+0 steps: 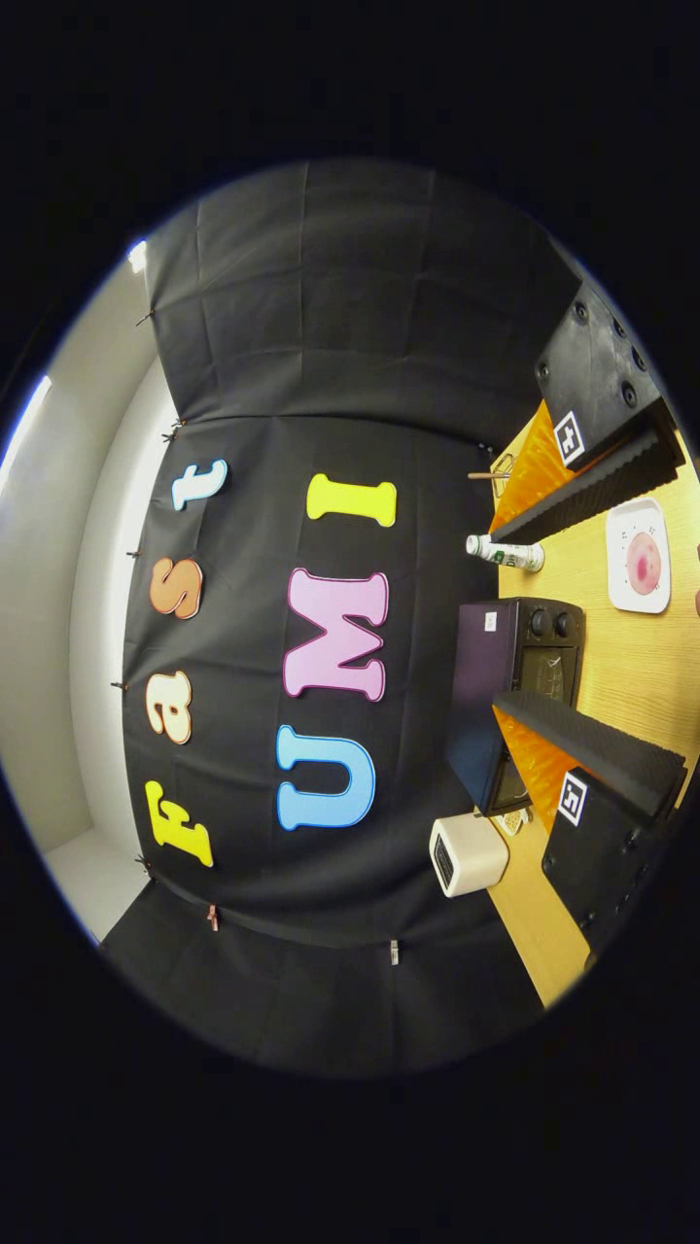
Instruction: Open the toaster oven, put the food inside, and close the toaster oven door.
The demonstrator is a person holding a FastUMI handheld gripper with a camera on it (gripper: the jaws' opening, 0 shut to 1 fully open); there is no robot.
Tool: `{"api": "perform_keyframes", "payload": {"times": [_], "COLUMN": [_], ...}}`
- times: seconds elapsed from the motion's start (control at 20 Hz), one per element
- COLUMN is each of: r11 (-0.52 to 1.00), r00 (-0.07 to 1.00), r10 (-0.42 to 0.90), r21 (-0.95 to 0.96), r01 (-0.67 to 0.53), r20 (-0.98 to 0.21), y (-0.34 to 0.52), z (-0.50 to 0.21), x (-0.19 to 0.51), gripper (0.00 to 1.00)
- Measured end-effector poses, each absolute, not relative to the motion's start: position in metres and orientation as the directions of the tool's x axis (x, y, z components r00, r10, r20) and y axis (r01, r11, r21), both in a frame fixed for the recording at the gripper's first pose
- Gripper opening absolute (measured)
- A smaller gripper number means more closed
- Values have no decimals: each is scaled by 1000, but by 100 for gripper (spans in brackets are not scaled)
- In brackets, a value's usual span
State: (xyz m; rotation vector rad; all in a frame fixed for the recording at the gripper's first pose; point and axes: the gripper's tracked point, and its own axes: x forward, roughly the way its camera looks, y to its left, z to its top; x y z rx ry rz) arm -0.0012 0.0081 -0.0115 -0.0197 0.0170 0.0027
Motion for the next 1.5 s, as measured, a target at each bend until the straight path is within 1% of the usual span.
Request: {"api": "perform_keyframes", "payload": {"times": [0.2, 0.65, 0.8, 0.9, 1.1, 1.2, 1.35, 1.5], "r11": [1000, 998, 996, 994, 992, 987, 979, 968], "r00": [1000, 997, 995, 989, 986, 979, 972, 959], "r10": [7, 66, 88, 113, 126, 159, 205, 251], "r21": [-17, -11, -13, 1, 13, 14, 2, 9], "r01": [-7, -66, -89, -113, -125, -159, -206, -252], "r20": [-15, -27, -50, -97, -111, -127, -111, -129], "y": [13, 34, 37, 41, 42, 56, 75, 100], "z": [-10, -12, -20, -32, -39, -45, -46, -65], "x": [1, 24, 39, 49, 71, 85, 104, 124], "gripper": [98, 98, 98, 98, 98, 98, 98, 98]}}
